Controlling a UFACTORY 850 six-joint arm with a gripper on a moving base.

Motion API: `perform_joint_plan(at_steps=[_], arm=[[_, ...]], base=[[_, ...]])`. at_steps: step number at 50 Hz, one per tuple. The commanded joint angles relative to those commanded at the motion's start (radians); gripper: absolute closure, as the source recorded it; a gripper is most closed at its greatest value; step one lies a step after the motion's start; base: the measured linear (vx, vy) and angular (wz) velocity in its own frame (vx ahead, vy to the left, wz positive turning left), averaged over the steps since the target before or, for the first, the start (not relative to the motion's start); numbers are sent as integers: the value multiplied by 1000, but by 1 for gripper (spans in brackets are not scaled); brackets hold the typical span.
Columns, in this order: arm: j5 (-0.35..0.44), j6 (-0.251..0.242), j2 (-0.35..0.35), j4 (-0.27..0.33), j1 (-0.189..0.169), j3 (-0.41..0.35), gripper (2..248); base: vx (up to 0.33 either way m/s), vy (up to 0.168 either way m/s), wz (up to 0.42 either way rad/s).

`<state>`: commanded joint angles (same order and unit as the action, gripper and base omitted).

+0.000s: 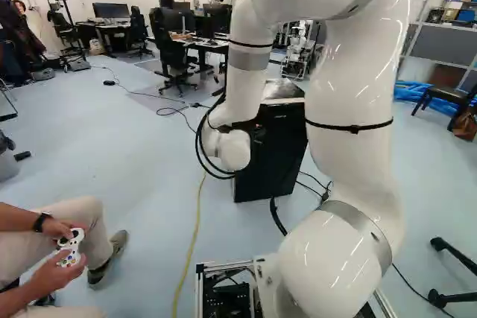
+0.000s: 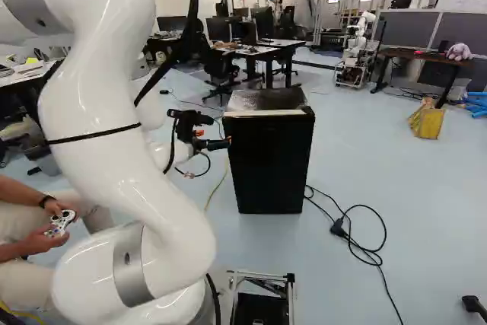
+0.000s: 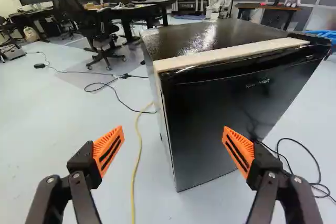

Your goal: Grab a drink from the fridge

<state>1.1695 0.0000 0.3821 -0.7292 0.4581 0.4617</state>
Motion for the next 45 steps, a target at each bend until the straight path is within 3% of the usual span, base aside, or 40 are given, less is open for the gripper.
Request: perform_joint_plan(at_steps=[26, 45], arm=[[58, 0, 163, -144, 48, 137, 3], [87, 0, 226, -246, 71, 228, 3]], base=[[0, 0, 0], [0, 0, 0]])
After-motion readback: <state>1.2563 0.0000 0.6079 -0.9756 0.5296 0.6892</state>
